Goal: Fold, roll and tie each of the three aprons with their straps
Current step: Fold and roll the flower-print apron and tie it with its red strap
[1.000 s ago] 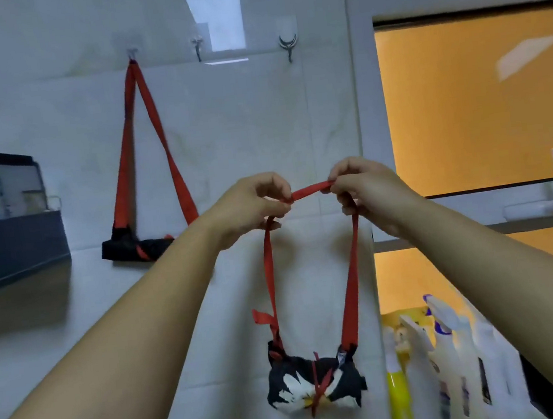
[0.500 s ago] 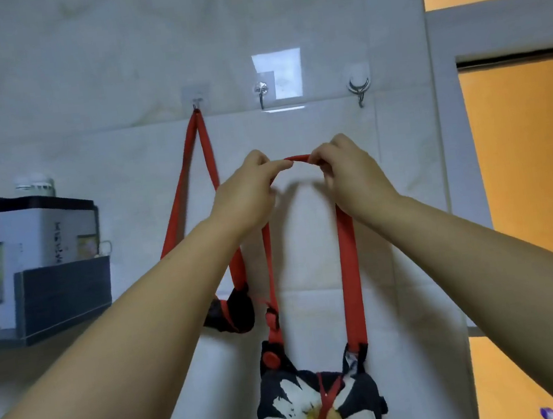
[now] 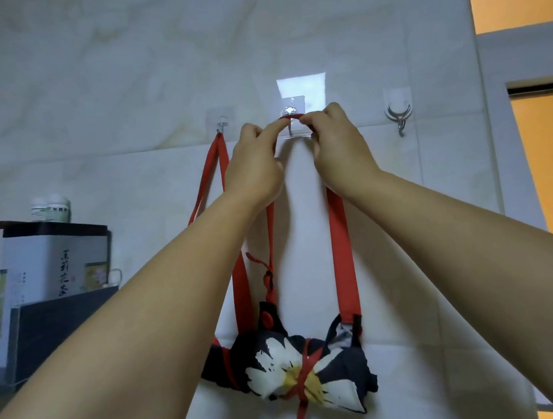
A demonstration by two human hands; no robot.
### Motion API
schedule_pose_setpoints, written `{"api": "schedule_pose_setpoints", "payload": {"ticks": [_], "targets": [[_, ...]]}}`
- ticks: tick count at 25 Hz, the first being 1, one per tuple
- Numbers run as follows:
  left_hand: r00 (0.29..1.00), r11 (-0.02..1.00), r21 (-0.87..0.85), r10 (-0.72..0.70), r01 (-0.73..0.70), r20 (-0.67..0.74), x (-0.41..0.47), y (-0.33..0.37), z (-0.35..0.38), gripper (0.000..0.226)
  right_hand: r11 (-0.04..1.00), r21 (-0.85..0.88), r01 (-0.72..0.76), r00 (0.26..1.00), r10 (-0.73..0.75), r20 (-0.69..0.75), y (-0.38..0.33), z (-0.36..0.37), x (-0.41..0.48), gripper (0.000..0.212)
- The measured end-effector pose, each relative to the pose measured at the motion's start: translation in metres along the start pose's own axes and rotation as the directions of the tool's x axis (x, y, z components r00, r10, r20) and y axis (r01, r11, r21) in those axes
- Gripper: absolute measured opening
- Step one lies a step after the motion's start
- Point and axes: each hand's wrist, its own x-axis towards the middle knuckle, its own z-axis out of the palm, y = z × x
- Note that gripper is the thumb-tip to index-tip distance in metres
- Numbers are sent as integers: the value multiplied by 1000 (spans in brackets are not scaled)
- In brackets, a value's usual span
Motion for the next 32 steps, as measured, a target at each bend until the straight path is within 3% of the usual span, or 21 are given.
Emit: {"api": "schedule_pose_setpoints", "payload": {"ticks": [6, 10, 15, 19, 22, 27, 32], "targets": [[986, 980, -130, -143, 153, 85, 17, 4, -8, 68, 996, -45, -77, 995, 80, 62, -2, 9, 22, 35], [978, 956, -212, -190, 205, 91, 16, 0, -9, 57, 981, -117, -156, 979, 169, 117, -5, 11, 24, 31], [972, 942, -254, -187, 219, 142, -14, -9, -4, 45, 990, -109, -92, 987, 106, 124, -6, 15, -13, 33], [988, 974, -200, -85, 111, 132, -47, -8, -2, 42, 990, -67, -127, 989, 131, 67, -12, 7, -58, 39], [992, 997, -67, -24, 33, 126, -83, -5, 0, 45, 974, -153, -168, 984, 176, 38, -12, -4, -106, 44], [969, 958, 189, 186, -215, 160, -163, 6, 17, 51, 882, -425, -204, 946, 288, 145, -7, -29, -200, 51], [942, 923, 224, 269, -312, 202, -237, 26, 52, 56, 820, -537, -197, 898, 370, 236, -8, -64, -271, 60]]}}
